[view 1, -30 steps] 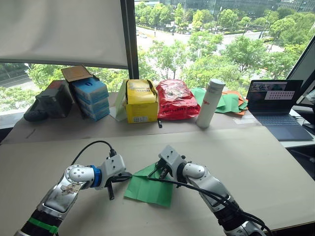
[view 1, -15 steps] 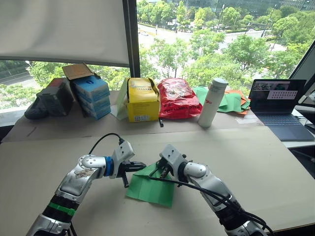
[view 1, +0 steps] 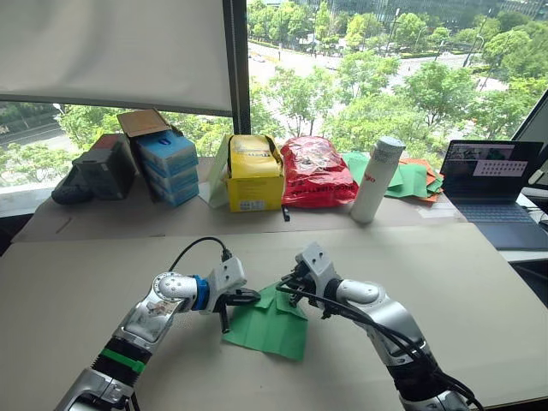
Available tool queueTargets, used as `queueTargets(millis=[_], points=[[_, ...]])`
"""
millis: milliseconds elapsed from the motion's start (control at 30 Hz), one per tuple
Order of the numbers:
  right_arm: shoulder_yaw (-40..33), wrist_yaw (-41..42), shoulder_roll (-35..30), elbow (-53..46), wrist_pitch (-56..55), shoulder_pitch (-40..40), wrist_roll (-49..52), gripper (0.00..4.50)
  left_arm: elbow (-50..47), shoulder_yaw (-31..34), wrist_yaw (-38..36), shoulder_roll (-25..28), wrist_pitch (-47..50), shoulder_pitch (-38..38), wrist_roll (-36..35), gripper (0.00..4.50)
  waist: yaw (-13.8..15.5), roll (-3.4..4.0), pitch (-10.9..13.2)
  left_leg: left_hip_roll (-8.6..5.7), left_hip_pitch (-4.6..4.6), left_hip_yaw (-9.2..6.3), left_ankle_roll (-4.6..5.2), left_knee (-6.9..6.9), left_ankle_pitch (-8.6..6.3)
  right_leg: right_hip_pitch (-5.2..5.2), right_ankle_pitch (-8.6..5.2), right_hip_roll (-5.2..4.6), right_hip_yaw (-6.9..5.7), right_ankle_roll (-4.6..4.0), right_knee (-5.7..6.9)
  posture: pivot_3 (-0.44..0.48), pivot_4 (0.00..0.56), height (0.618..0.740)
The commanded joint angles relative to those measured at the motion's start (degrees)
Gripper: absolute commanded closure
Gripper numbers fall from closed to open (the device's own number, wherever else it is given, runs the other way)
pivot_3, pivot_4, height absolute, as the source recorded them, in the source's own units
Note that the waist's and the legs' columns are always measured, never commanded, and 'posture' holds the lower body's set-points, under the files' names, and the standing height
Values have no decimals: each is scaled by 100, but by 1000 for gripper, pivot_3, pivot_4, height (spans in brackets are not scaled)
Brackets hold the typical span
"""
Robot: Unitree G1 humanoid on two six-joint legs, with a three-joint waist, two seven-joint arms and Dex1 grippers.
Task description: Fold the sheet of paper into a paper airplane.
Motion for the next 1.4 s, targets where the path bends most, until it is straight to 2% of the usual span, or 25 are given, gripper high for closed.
queueTargets(millis=[33, 100, 267, 333, 433, 633, 700, 833, 967, 1200, 1400], points=[[-390, 183, -416, -689, 306, 296, 307, 4500, 259, -349, -73, -29, -5, 152, 311, 4484, 43, 0, 0, 0, -1, 0, 2, 0, -1, 1, 0, -1, 0, 0, -1, 0, 150, 740], [-547, 588, -1059, -1175, 317, 774, 501, 4500, 309, -339, -67, -24, -36, 140, 344, 4484, 73, 0, 0, -2, -1, 1, 8, 2, -5, 3, 0, -2, -1, 3, -3, 0, 150, 740], [-777, 1355, -2079, -1834, 426, 1500, 1129, 4500, 364, -335, -61, -23, -89, 122, 364, 4484, 64, 4, -2, -3, -1, 6, 22, 5, -13, 9, -3, -4, 0, 13, -16, 0, 150, 740], [-776, 1528, -2322, -1960, 503, 1701, 1337, 4500, 374, -330, -62, -36, -86, 105, 361, 4484, 65, 3, -1, 2, 8, 6, 22, 5, -13, 16, -4, -3, 2, 14, -16, 0, 150, 740], [-372, 1595, -2519, -2028, 254, 1883, 1262, 4500, 380, -335, -68, -40, -94, 94, 369, 4484, 69, 3, -2, 4, 11, 3, 21, 6, -12, 17, -5, -4, 2, 13, -13, 0, 150, 740], [435, 1271, -2522, -1741, -275, 1913, 635, 4500, 366, -311, -45, -26, -83, 86, 387, 4484, 65, -21, -17, 3, 12, 4, 21, 6, -12, 18, -5, -1, 1, 15, -16, 0, 150, 740], [504, 1230, -2464, -1741, -336, 1959, 609, 4500, 345, -301, -49, -9, -71, 98, 393, 4484, 63, -32, -26, 5, 19, 4, 20, 5, -12, 21, -5, -2, 2, 14, -15, 0, 150, 740], [369, 1491, -2515, -2058, -469, 2085, 911, 4500, 357, -283, -55, 8, -82, 113, 420, 4484, 64, -45, -35, 10, 30, 3, 20, 5, -12, 30, -7, -9, 2, 11, -15, 0, 150, 740], [360, 2140, -2769, -2764, -359, 2323, 1665, 4500, 410, -319, -96, -8, -98, 88, 448, 4484, 72, -43, -33, 9, 10, -1, 20, 4, -13, 17, -7, -15, 2, 11, -17, 0, 150, 740], [1001, 1720, -2347, -2503, -428, 2009, 1355, 4500, 469, -429, -235, -7, -113, -45, 512, 4484, 74, -44, -33, 8, 10, -1, 20, 13, -12, 17, -6, -21, 0, 13, -17, 0, 150, 740], [1624, 865, -1763, -2199, -436, 1801, 655, 4500, 500, -440, -366, 14, -40, -136, 477, 4484, 76, -43, -33, 4, 1, 1, 20, 12, -12, 8, -7, -14, -2, 14, -14, 0, 150, 740]])
